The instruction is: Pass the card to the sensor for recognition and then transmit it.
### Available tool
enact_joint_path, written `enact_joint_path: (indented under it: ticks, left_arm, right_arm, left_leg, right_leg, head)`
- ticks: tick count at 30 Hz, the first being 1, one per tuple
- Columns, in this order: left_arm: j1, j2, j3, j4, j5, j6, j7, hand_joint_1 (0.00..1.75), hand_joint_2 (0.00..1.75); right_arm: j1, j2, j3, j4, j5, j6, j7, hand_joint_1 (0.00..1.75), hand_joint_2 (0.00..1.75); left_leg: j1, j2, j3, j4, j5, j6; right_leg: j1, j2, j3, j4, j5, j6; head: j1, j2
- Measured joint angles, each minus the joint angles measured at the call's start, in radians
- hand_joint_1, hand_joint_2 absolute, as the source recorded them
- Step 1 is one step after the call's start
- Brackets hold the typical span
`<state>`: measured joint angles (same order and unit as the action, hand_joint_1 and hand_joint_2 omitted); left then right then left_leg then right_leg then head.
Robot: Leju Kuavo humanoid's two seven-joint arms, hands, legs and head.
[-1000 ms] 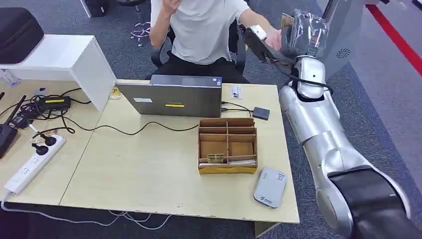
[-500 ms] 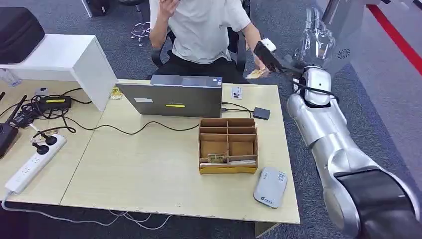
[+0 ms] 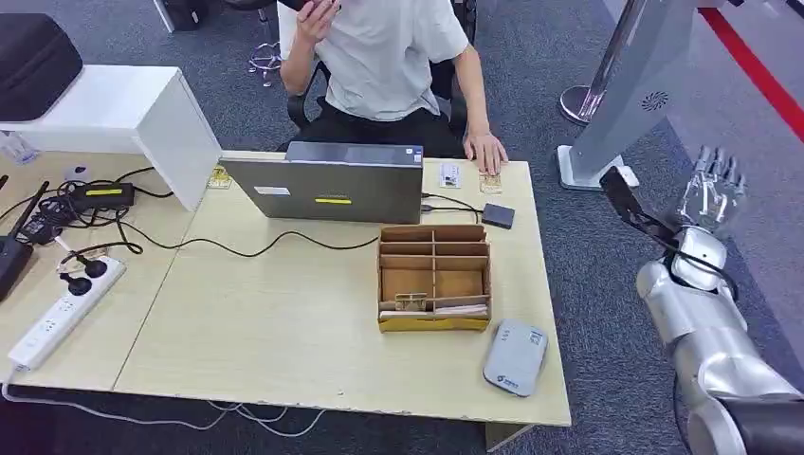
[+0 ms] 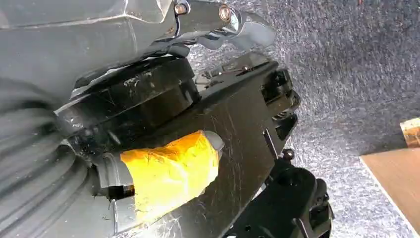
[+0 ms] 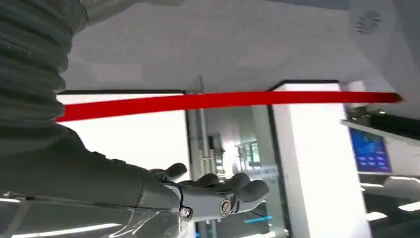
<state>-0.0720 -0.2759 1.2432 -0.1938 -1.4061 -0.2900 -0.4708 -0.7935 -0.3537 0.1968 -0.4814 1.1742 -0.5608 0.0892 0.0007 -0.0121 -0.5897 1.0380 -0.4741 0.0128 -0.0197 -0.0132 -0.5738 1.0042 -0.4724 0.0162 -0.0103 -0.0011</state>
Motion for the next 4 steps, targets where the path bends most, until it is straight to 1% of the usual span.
enact_joint_path:
  ticks: [2, 3, 4]
  left_arm:
    - [0.007, 0.031, 0.000, 0.000, -0.001, -0.095, -0.042, 0.00, 1.75]
    - [0.010, 0.041, 0.000, 0.000, -0.001, -0.119, -0.055, 0.00, 1.75]
    - [0.013, 0.047, 0.000, 0.000, 0.000, -0.128, -0.061, 0.00, 1.75]
  right_arm:
    - [0.072, -0.017, -0.030, 0.001, -0.013, -0.008, 0.030, 0.00, 1.75]
    - [0.116, -0.023, -0.050, 0.005, -0.030, -0.015, 0.033, 0.00, 1.75]
    - [0.168, -0.027, -0.074, 0.013, -0.050, -0.029, 0.031, 0.00, 1.75]
  left_leg:
    - [0.003, -0.004, 0.000, 0.000, 0.000, 0.000]
    - [0.003, -0.007, 0.000, 0.000, 0.000, 0.000]
    - [0.003, -0.010, 0.000, 0.000, 0.000, 0.000]
  right_leg:
    - [0.004, -0.006, 0.003, -0.001, -0.003, 0.000]
    - [0.004, -0.009, 0.004, -0.001, -0.004, 0.000]
    - [0.004, -0.012, 0.006, -0.001, -0.005, -0.001]
  head:
    - [0.000, 0.000]
    - [0.001, 0.000]
    - [0.001, 0.000]
